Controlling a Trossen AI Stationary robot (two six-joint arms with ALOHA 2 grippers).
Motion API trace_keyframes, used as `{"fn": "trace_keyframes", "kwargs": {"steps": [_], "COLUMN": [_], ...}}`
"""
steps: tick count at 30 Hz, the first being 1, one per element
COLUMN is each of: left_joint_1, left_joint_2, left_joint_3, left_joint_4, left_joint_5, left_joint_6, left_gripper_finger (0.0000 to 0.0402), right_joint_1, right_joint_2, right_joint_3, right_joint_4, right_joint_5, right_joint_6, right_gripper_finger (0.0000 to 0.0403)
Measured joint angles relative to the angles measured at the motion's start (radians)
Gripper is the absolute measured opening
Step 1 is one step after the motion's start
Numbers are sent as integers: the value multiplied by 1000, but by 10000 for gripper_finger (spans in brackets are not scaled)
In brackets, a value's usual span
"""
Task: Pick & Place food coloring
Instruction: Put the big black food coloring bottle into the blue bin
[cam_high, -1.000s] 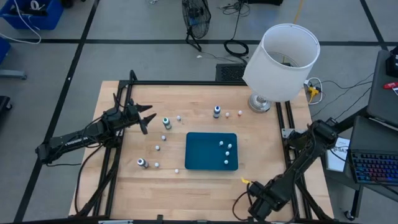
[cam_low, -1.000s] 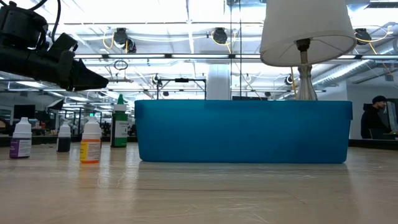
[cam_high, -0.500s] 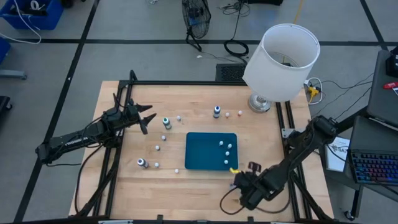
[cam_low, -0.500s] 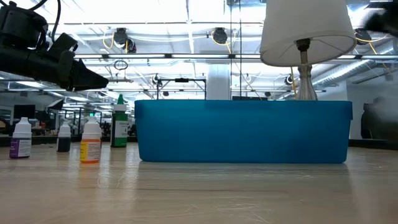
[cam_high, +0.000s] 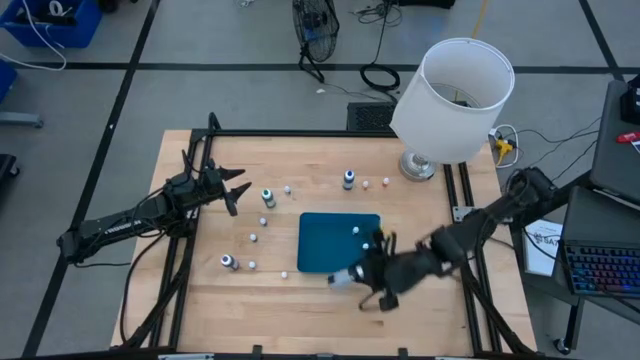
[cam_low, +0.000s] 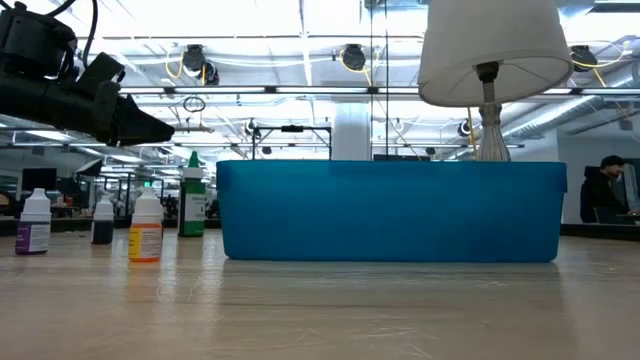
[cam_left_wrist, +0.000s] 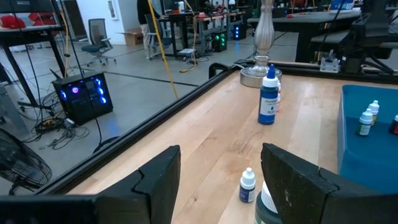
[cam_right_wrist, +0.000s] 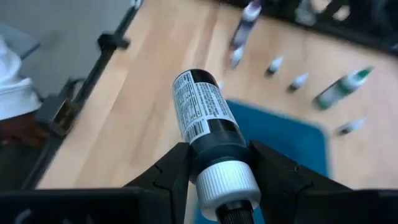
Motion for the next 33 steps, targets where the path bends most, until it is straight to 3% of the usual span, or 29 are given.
{"fn": "trace_keyframes", "kwargs": {"steps": [6, 12, 19, 33], "left_joint_1": [0, 0, 0, 0], "left_joint_2": [0, 0, 0, 0], "left_joint_3": [0, 0, 0, 0], "left_joint_4": [0, 0, 0, 0], "left_joint_5": [0, 0, 0, 0], "left_joint_6": [0, 0, 0, 0], "left_gripper_finger": [225, 225, 225, 225], "right_joint_1": [-178, -332, -430, -475], "right_joint_2": [74, 209, 307, 313], "right_joint_3": [247, 433, 387, 223], "right_joint_4": [-298, -713, -958, -926], "right_joint_5": [-23, -24, -84, -121], "right_joint_6": [-131, -59, 31, 35], "right_gripper_finger": [130, 130, 130, 130]}}
